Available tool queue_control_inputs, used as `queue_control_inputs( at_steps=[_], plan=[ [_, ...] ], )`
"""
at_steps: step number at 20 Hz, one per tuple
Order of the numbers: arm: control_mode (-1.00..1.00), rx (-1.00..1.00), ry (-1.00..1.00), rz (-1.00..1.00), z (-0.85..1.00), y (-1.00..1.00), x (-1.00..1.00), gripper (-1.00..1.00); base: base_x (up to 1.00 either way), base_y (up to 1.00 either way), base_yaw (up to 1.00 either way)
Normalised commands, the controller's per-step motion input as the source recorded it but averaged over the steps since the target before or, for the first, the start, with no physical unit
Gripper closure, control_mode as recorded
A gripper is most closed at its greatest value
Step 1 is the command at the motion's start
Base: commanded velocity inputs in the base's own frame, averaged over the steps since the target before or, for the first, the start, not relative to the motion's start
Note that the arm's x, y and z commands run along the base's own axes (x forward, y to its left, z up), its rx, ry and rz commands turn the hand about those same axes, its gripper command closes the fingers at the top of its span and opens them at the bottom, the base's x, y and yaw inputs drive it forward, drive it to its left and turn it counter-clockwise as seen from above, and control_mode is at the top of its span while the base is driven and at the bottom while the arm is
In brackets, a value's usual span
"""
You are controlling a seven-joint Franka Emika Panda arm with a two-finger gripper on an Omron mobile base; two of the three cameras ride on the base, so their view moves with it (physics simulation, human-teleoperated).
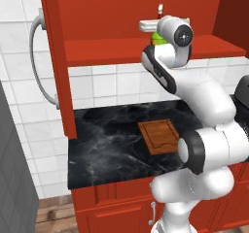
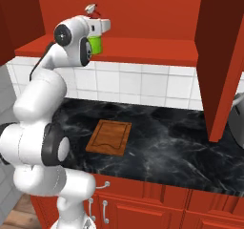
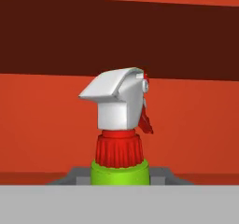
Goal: Grab the spray bottle from the cabinet, then place it next to the cutting board for sanitizing. Then grab the dish brush from the countertop next to the sink and place it next to the cutting board.
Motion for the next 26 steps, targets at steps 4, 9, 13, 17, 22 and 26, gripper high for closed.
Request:
queue_control_inputs(
  at_steps=[4, 9, 13, 17, 22, 26],
  plan=[
    [-1.0, 0.0, 0.28, 0.0, 0.39, -0.42, -1.0, 1.0, 0.0, 0.0, 0.0],
    [-1.0, -0.01, 0.18, 0.0, -0.28, -0.83, -0.96, 1.0, 0.0, 0.0, 0.0],
    [-1.0, 0.0, 0.0, 0.12, -0.59, -1.0, -1.0, 1.0, 0.0, 0.0, 0.0],
    [-1.0, 0.01, -0.19, 0.21, -0.63, -0.9, -0.92, 1.0, 0.0, 0.0, 0.0],
    [-1.0, 0.11, -0.25, 0.24, -0.73, -0.45, -0.5, 1.0, 0.0, 0.0, 0.0],
    [-1.0, 0.08, -0.26, 0.28, -0.6, -0.14, -0.03, 1.0, 0.0, 0.0, 0.0]
  ],
)
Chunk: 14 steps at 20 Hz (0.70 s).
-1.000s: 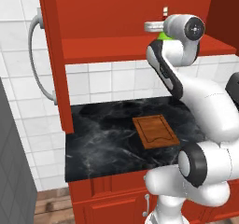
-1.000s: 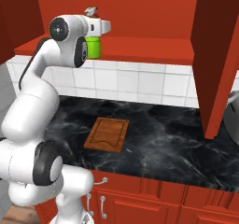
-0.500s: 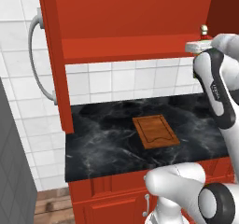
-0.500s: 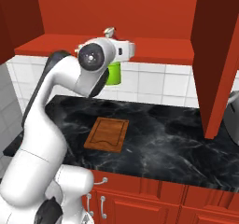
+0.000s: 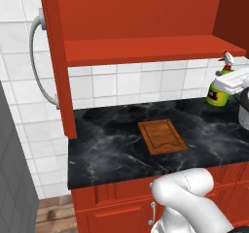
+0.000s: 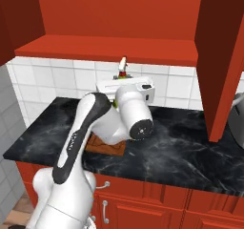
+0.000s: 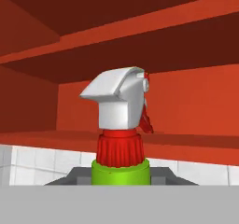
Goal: Grab the spray bottle from the cabinet, then place it next to the cutting board for sanitizing. Then grab the dish brush from the countertop next to the sink and place it next to the cutting board.
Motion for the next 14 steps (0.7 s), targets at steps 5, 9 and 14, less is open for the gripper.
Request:
queue_control_inputs(
  at_steps=[5, 9, 14],
  plan=[
    [-1.0, 0.02, -0.07, 0.24, -0.39, 0.0, 0.21, 1.0, 0.0, 0.0, 0.0],
    [-1.0, 0.0, 0.0, 0.22, -0.27, 0.0, 0.44, 1.0, 0.0, 0.0, 0.0],
    [-1.0, -0.05, 0.05, 0.2, -0.25, -0.02, 0.37, 1.0, 0.0, 0.0, 0.0]
  ],
)
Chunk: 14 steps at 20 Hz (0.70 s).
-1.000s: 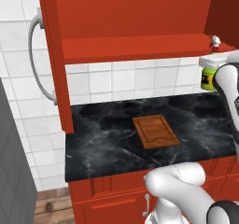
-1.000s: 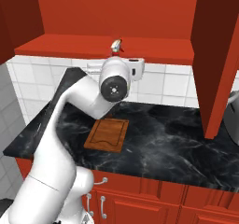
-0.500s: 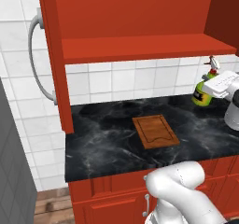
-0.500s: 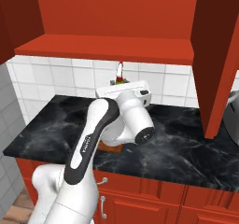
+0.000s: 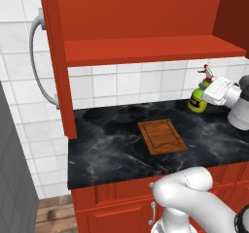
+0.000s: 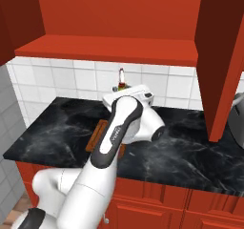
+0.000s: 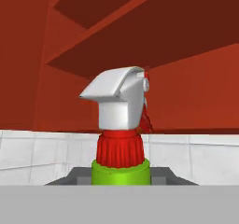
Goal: Grab the spray bottle from the cabinet, then place it next to the cutting board for sanitizing. Then grab the dish brush from the countertop next to the sink and place it next to the cutting board.
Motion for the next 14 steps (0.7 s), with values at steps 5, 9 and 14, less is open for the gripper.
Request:
queue_control_inputs(
  at_steps=[5, 9, 14],
  plan=[
    [-1.0, -0.12, 0.17, 0.18, -0.26, -0.01, 0.4, 1.0, 0.0, 0.0, 0.0],
    [-1.0, -0.19, 0.06, 0.1, -0.45, -0.06, 0.33, 1.0, 0.0, 0.0, 0.0],
    [-1.0, -0.1, -0.11, 0.05, -0.5, -0.21, 0.25, 1.0, 0.0, 0.0, 0.0]
  ],
)
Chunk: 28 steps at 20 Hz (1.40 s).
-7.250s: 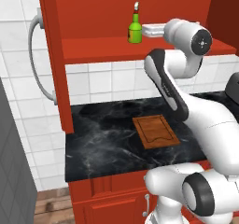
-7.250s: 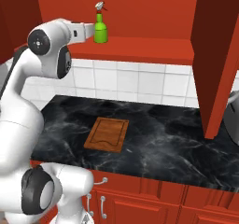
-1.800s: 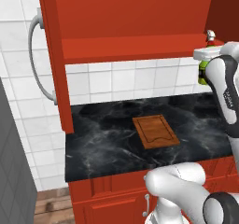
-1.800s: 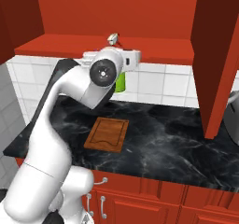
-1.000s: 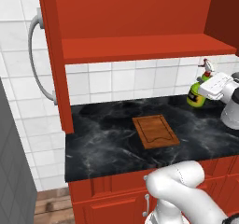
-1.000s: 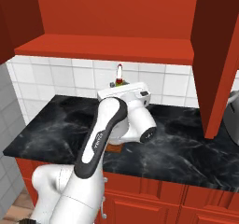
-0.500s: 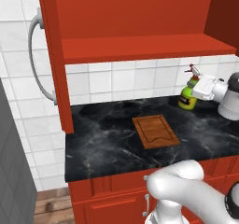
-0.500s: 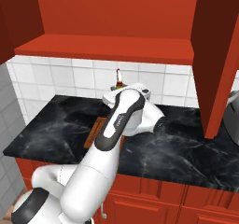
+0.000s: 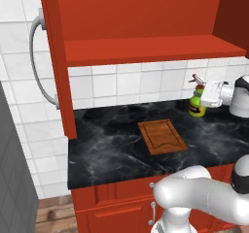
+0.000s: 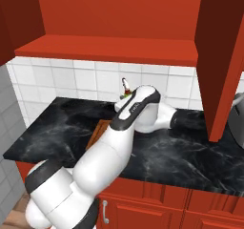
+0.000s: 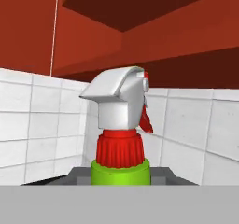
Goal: Grab the spray bottle from the cabinet, then place it next to the cutting board for sanitizing. Then grab the dish brush from the countertop next to the sink and place it next to the cutting board.
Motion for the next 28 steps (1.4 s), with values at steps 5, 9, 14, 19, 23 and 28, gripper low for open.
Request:
queue_control_inputs(
  at_steps=[5, 9, 14, 19, 23, 28],
  plan=[
    [-1.0, 0.03, -0.23, 0.12, -0.57, -0.19, 0.23, 1.0, 0.0, 0.0, 0.0],
    [-1.0, 0.0, 0.0, 0.09, -0.23, -0.14, 0.16, 1.0, 0.0, 0.0, 0.0],
    [-1.0, -0.06, 0.08, 0.0, -0.31, 0.0, 0.19, 1.0, 0.0, 0.0, 0.0],
    [-1.0, -0.03, 0.12, 0.0, -0.27, -0.01, 0.27, 1.0, 0.0, 0.0, 0.0],
    [-1.0, 0.0, 0.05, 0.05, -0.31, -0.07, 0.41, 1.0, 0.0, 0.0, 0.0],
    [-1.0, 0.0, 0.0, 0.05, -0.3, -0.07, 0.4, 1.0, 0.0, 0.0, 0.0]
  ],
)
